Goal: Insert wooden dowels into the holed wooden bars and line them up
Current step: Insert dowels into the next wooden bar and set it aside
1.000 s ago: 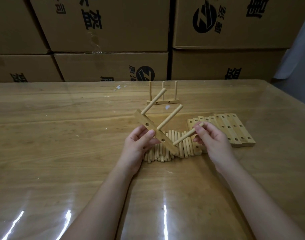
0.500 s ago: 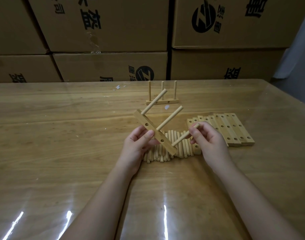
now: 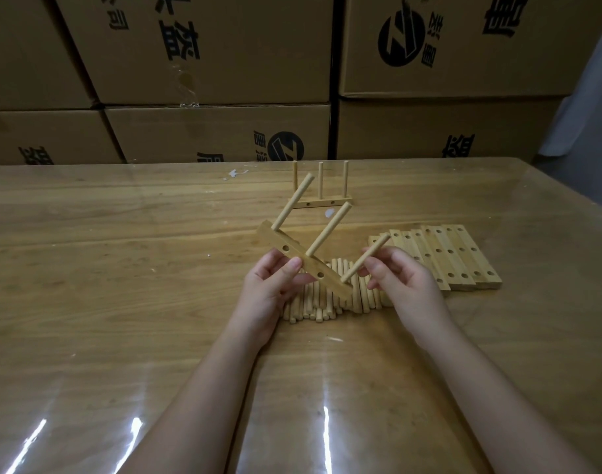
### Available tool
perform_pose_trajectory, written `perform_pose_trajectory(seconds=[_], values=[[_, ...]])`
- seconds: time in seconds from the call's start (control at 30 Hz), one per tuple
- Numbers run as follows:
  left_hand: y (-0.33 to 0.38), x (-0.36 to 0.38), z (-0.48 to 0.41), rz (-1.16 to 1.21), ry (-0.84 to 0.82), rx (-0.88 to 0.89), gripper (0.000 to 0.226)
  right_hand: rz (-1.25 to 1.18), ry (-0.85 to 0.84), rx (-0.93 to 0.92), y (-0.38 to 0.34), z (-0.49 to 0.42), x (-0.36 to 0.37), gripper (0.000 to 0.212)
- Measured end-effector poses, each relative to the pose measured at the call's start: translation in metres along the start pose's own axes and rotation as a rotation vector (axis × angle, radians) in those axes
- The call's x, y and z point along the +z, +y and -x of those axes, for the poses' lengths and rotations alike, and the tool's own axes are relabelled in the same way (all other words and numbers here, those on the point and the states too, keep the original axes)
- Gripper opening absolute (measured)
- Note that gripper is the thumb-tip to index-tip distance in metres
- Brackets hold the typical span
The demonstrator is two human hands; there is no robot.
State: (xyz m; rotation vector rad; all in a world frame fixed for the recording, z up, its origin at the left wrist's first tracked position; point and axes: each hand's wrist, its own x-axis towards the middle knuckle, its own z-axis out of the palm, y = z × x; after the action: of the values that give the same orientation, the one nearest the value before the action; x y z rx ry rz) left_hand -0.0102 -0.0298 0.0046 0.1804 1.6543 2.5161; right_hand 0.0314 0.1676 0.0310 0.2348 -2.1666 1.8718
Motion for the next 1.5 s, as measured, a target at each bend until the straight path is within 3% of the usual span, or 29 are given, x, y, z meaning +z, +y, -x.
perform_pose_trajectory(seconds=[0.1, 0.23, 0.5, 0.8, 1.1, 1.3, 1.5], values=[[-0.001, 0.0, 0.0, 0.014, -0.031, 0.028, 0.01, 0.049, -0.036, 0.021, 0.003, 0.002, 0.002, 0.018], [0.001, 0.0, 0.0, 0.015, -0.034, 0.029, 0.029, 0.06, -0.064, 0.028, 0.005, 0.003, 0.005, 0.021], [0.001, -0.001, 0.001, 0.031, -0.032, 0.018, 0.027, 0.111, -0.036, 0.031, 0.005, 0.003, 0.007, 0.014], [0.002, 0.002, 0.003, 0.054, -0.044, 0.028, 0.01, 0.179, 0.029, 0.015, 0.006, 0.003, 0.012, 0.009], [0.003, 0.002, 0.002, 0.072, -0.052, 0.039, 0.012, 0.191, 0.112, 0.003, 0.008, 0.003, 0.017, 0.003], [0.002, 0.003, 0.001, 0.117, -0.034, 0.056, 0.02, 0.134, 0.034, 0.055, 0.005, 0.001, 0.009, 0.022], [0.002, 0.003, 0.001, 0.13, -0.021, 0.054, 0.022, 0.038, 0.023, 0.105, 0.01, 0.0, 0.009, 0.024]])
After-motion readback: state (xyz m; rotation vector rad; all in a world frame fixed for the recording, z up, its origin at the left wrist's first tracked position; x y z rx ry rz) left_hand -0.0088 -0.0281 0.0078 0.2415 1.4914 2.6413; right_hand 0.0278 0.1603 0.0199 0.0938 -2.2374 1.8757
